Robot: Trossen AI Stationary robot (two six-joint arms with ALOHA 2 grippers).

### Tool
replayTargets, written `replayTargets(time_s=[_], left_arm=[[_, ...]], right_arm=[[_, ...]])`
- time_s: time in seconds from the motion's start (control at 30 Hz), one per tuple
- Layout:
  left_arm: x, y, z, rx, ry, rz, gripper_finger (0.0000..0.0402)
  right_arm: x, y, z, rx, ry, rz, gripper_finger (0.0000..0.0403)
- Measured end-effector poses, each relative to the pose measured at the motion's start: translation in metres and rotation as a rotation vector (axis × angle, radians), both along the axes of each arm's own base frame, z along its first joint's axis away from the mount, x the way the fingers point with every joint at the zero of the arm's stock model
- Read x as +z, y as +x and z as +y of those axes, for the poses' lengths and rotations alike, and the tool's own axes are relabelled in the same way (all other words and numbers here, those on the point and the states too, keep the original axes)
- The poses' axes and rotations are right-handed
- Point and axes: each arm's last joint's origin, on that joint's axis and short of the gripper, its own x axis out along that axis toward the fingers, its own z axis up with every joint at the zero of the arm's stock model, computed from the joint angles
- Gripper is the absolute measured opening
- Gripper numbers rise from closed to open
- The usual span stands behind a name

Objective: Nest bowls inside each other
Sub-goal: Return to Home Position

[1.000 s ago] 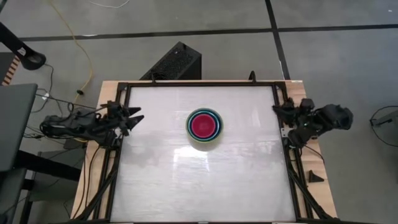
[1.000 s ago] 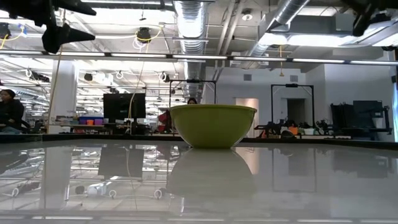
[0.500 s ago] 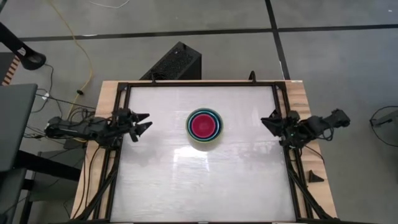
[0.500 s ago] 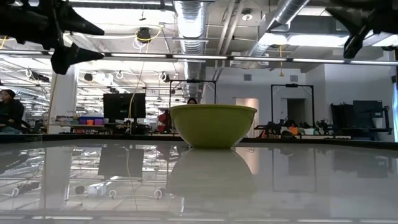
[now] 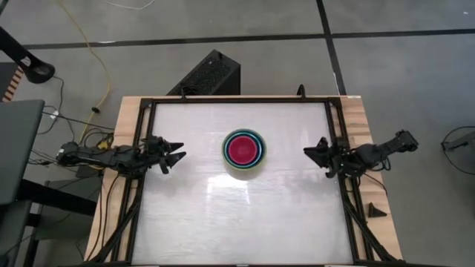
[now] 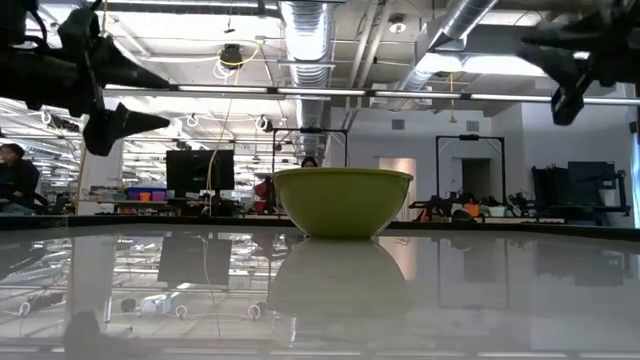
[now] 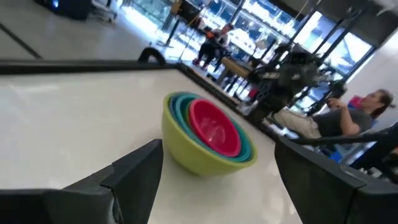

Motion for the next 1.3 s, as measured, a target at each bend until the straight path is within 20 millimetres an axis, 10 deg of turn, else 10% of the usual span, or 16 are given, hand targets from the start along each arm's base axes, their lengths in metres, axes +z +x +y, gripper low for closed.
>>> replayTargets(time_s=[0.33, 1.3], left_arm=[[-0.003, 0.003, -0.002, -0.058, -0.047, -0.013, 0.0275], [-0.013, 0.010, -0.005, -0.111, 0.340, 0.216, 0.0270]], right_arm=[[-0.020, 0.004, 0.001, 0.012, 0.137, 0.164, 0.0112], [-0.039, 0.016, 0.006, -0.029, -0.252, 0.437, 0.0111]])
